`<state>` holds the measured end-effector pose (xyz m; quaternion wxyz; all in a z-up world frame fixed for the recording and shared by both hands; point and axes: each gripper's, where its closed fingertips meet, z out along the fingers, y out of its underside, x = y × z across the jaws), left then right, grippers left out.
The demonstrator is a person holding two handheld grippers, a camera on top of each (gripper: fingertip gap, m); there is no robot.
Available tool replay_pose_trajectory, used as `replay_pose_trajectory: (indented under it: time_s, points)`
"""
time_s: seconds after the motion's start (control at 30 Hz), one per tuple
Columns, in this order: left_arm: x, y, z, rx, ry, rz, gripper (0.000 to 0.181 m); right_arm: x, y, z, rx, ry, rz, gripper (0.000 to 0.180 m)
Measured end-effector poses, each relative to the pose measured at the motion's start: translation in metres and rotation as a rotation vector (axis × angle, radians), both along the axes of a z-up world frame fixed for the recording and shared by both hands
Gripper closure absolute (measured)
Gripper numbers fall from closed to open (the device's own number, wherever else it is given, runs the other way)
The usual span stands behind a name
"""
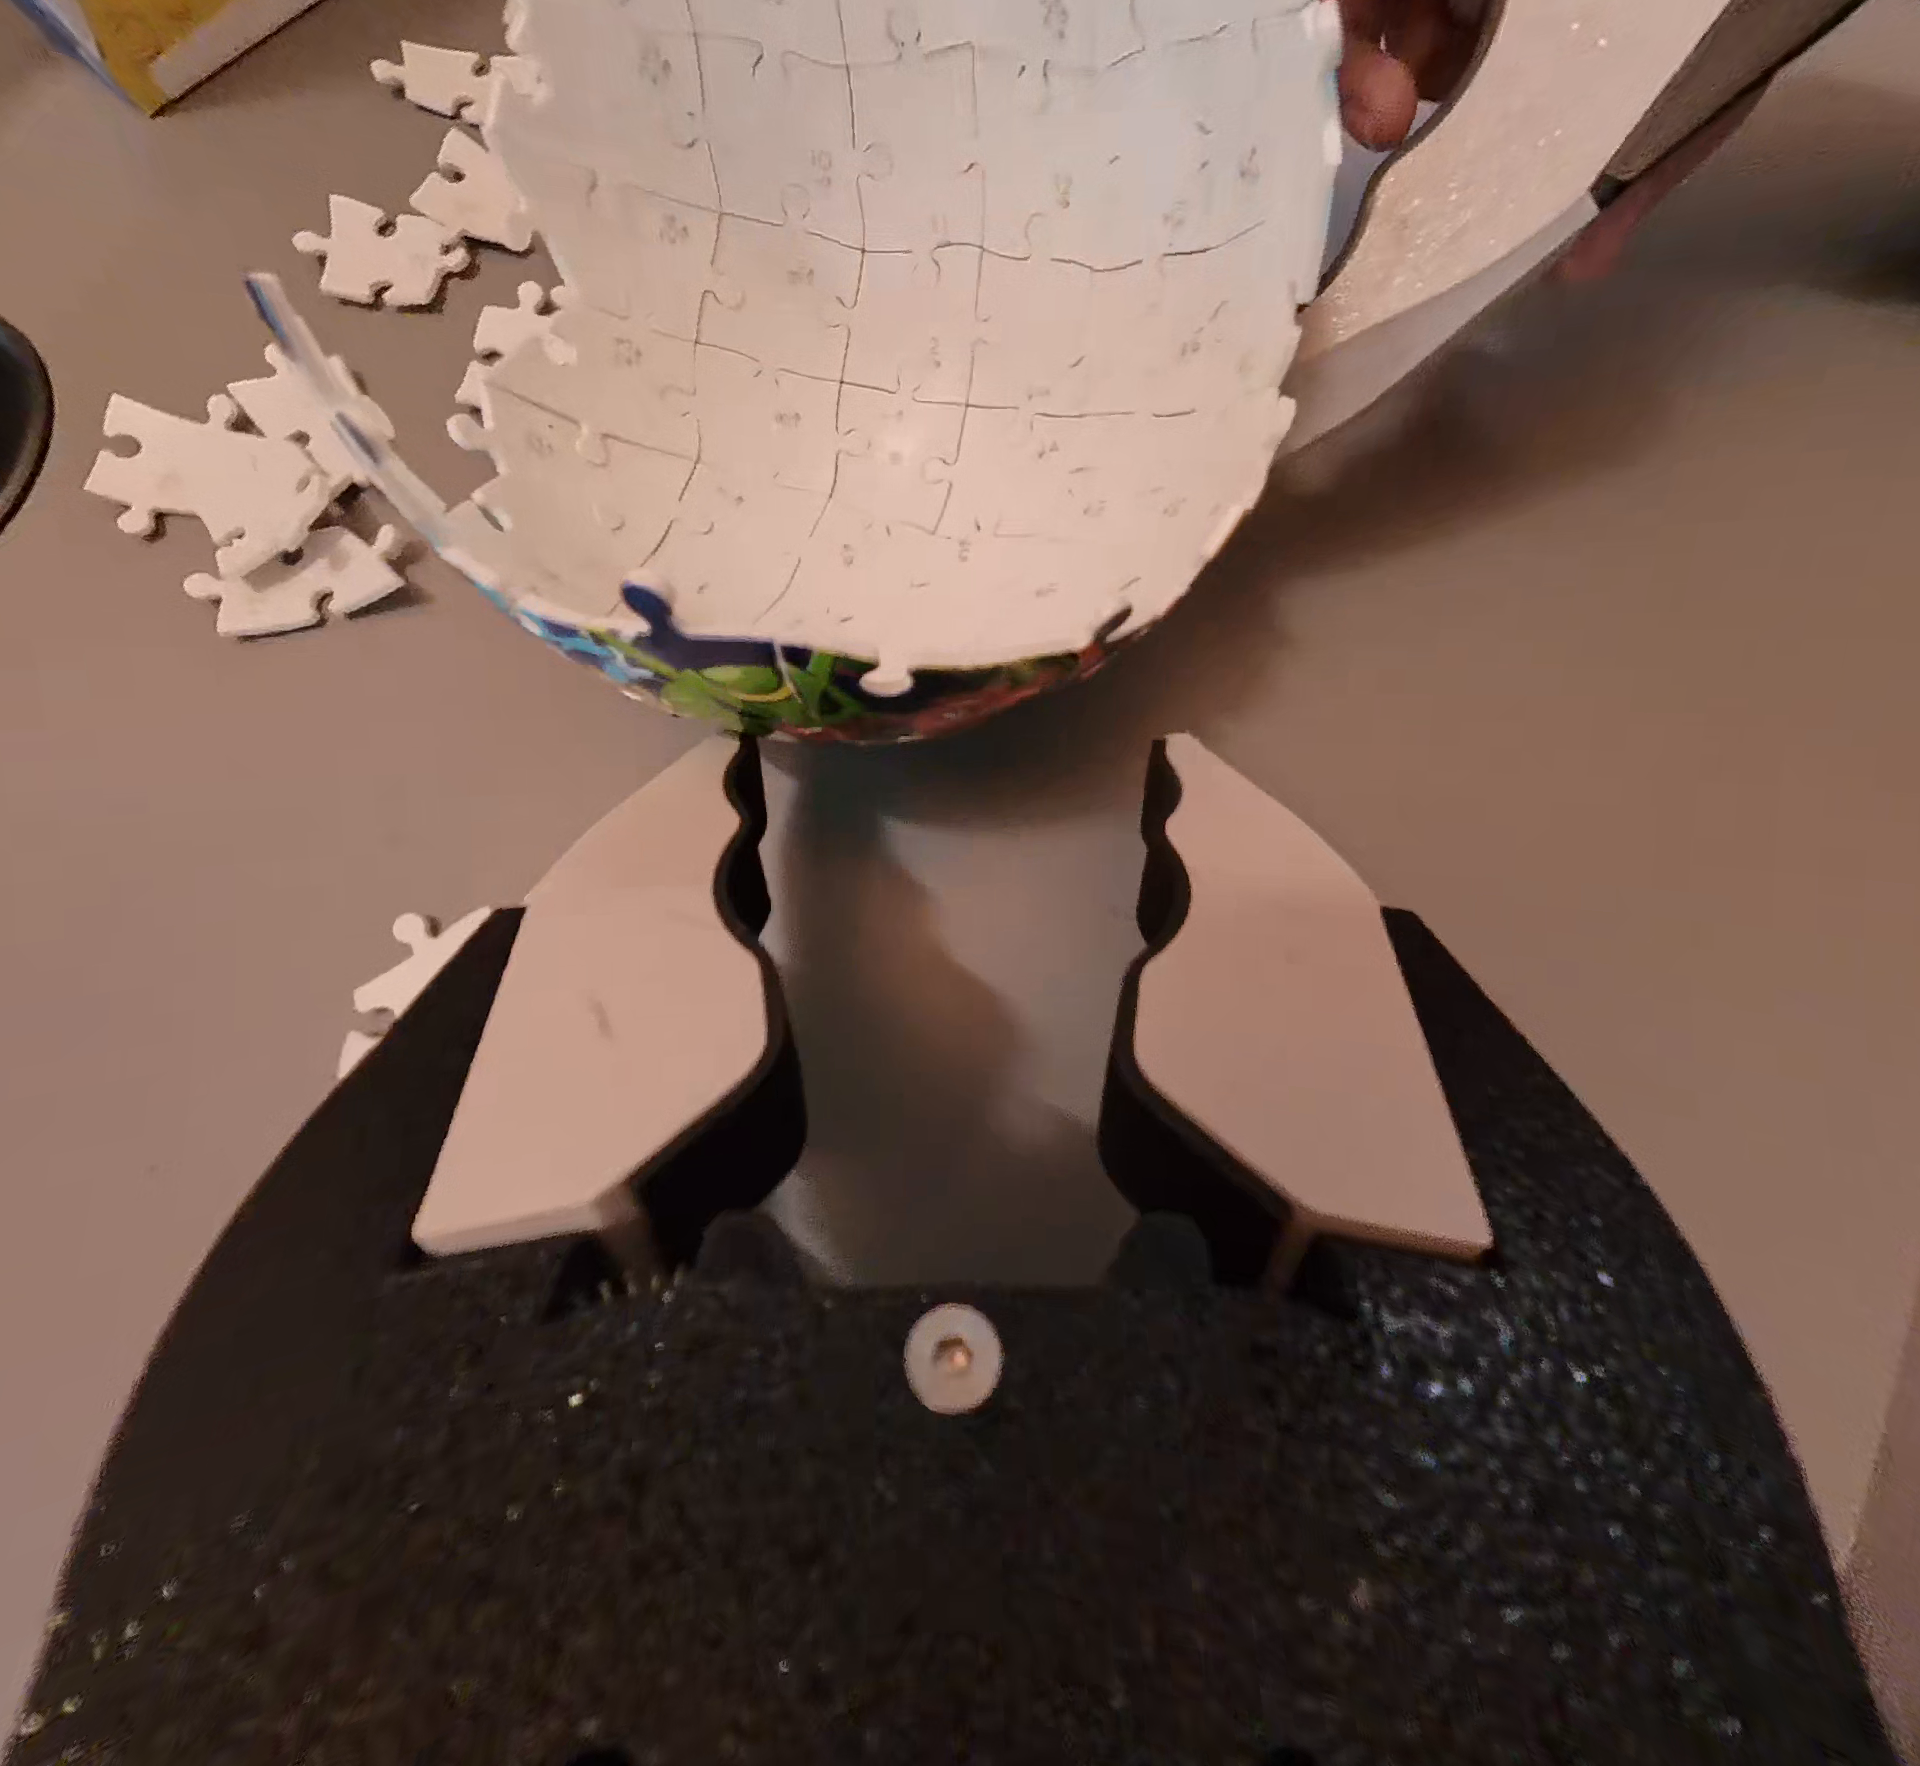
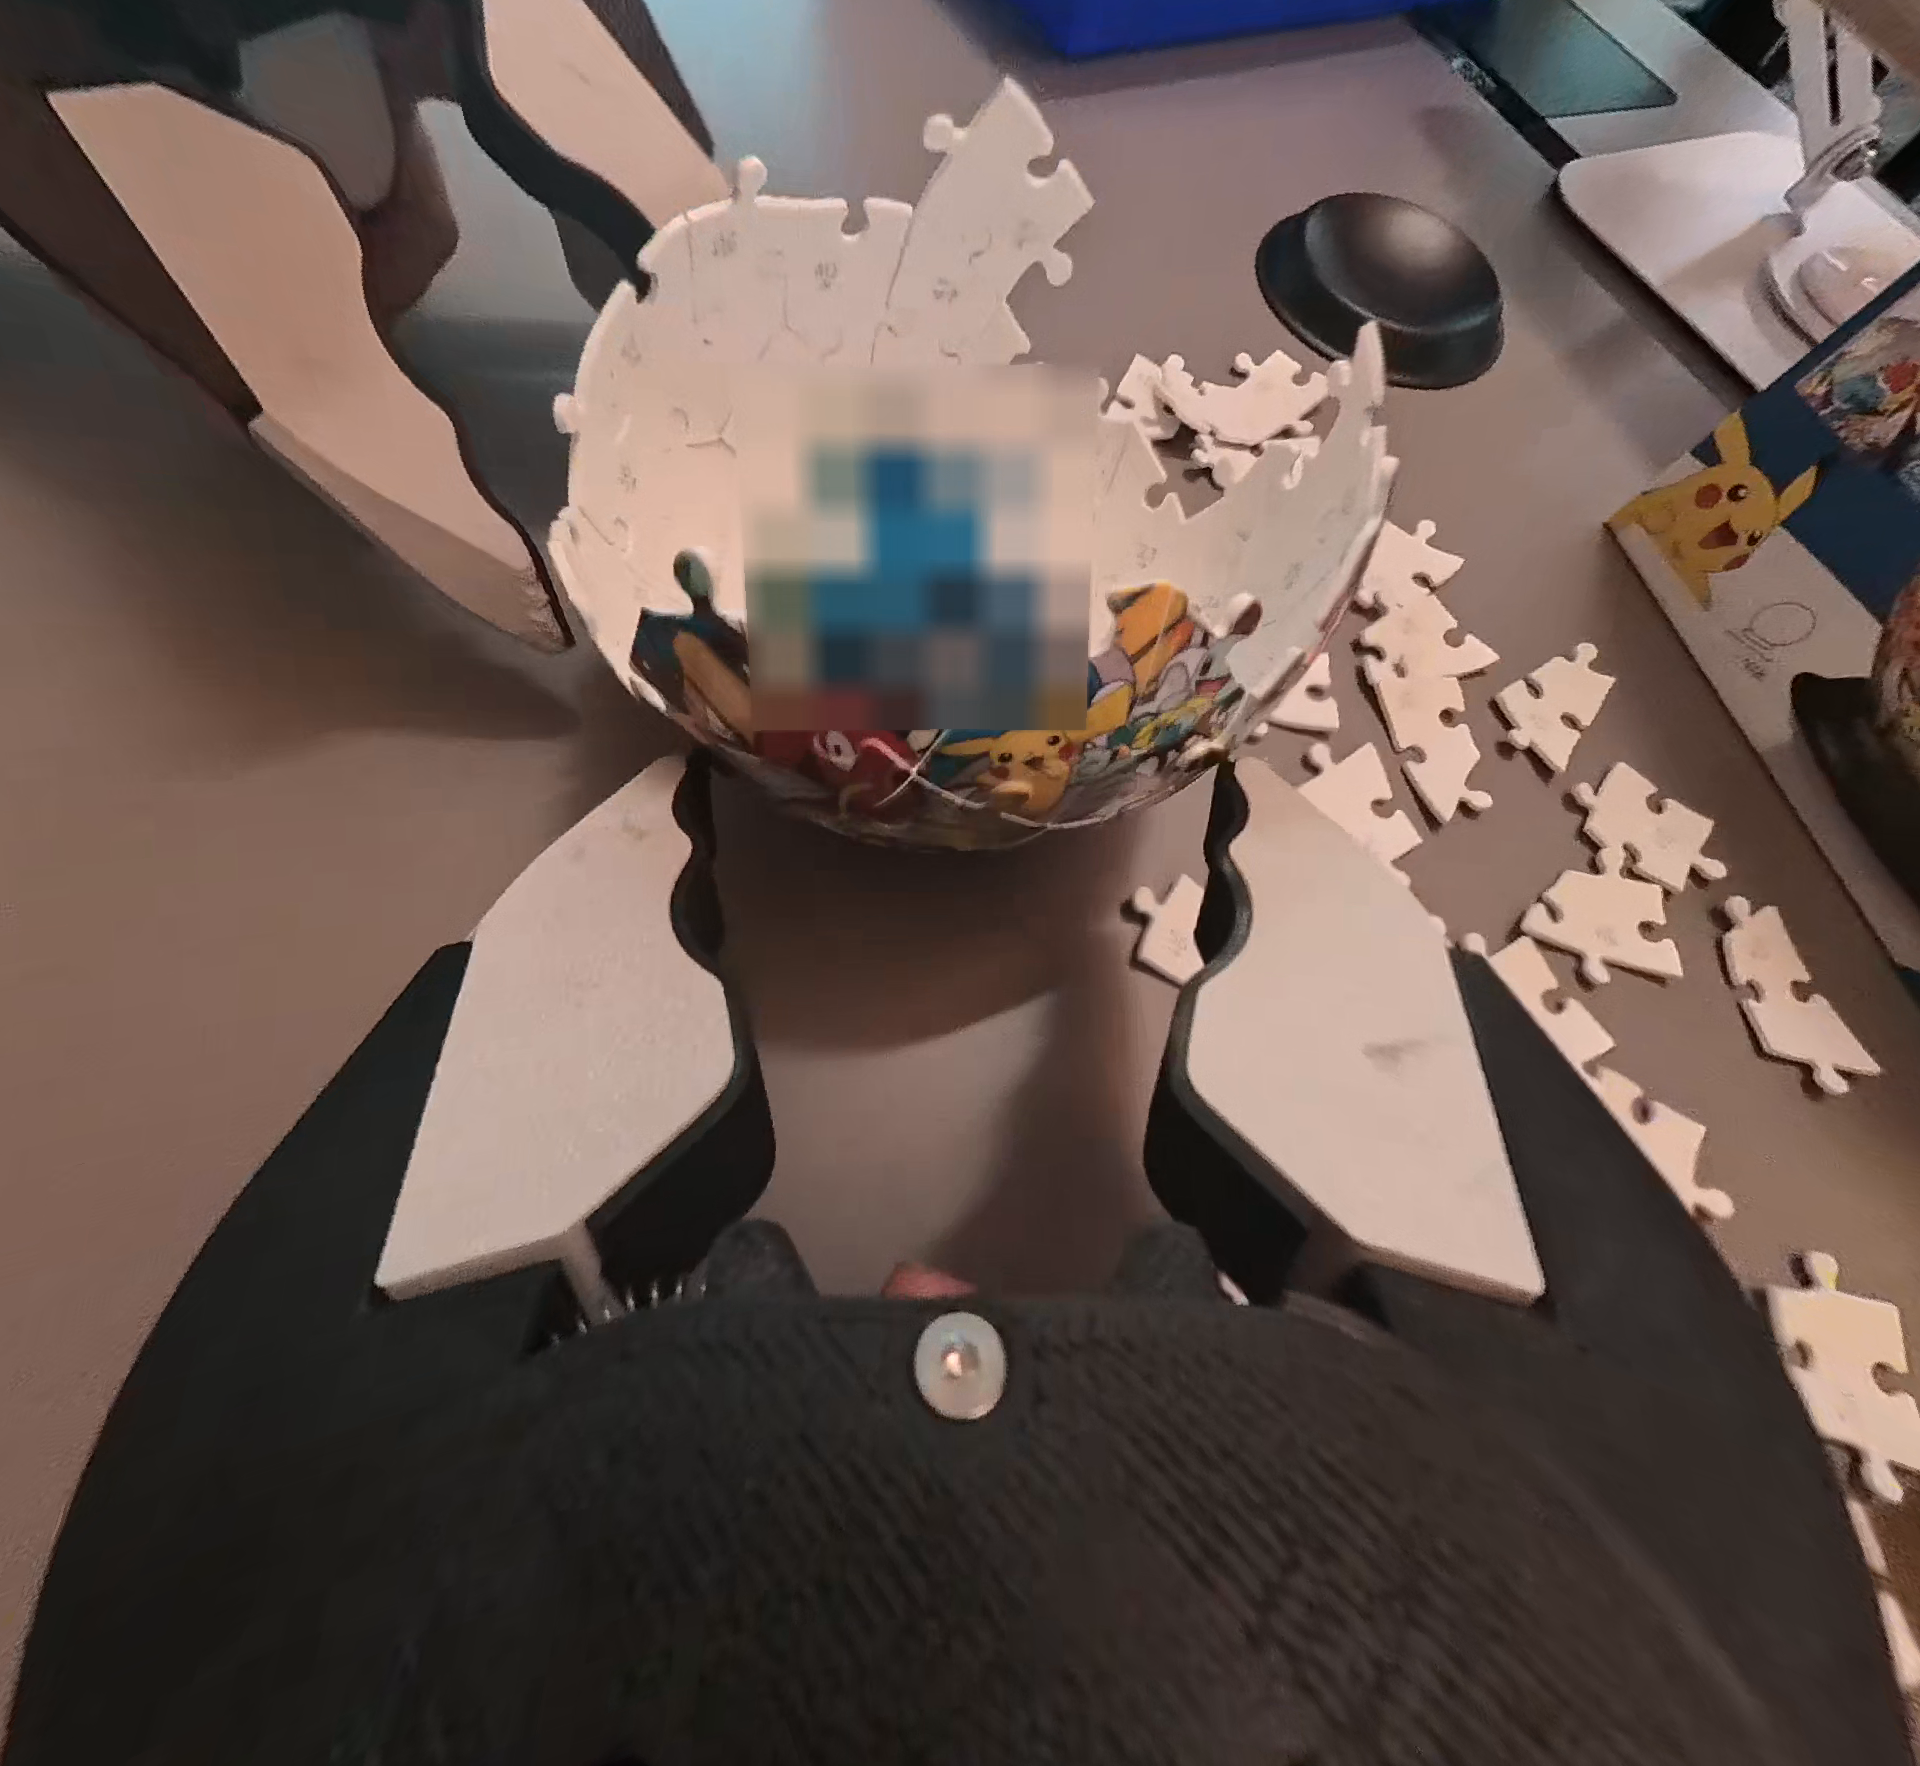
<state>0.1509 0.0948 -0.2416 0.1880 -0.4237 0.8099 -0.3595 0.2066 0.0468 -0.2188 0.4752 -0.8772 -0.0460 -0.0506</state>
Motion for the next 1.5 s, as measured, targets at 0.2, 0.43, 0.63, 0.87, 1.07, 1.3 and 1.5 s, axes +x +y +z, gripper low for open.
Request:
replay_pose_trajectory:
  time_s: [0.2,0.43,0.63,0.87,1.07,1.3,1.5]
  points:
    - [0.0,0.005,-0.003,-0.088,0.021,0.123,0.118,0.003,0.01,-0.001,0.06,0.015,0.015,0.077]
    - [-0.001,-0.008,-0.005,-0.152,0.074,0.106,0.121,0.005,0.029,0.013,0.171,-0.084,0.034,0.065]
    - [0.0,0.007,-0.009,-0.089,0.108,0.13,0.118,0.01,0.031,0.011,0.159,-0.146,0.07,0.065]
    - [0.013,0.015,0.002,-0.161,0.055,0.115,0.114,0.009,0.029,0.011,0.113,-0.223,0.156,0.066]
    - [-0.001,-0.011,-0.004,-0.218,0.127,0.049,0.113,-0.002,0.017,0.023,0.018,-0.19,0.29,0.067]
    - [-0.027,-0.053,0.0,-0.305,0.219,-0.05,0.106,-0.011,-0.007,0.032,-0.174,-0.173,0.461,0.067]
    - [-0.051,-0.061,-0.002,-0.291,0.311,-0.094,0.109,-0.013,-0.004,0.03,-0.308,-0.197,0.527,0.068]
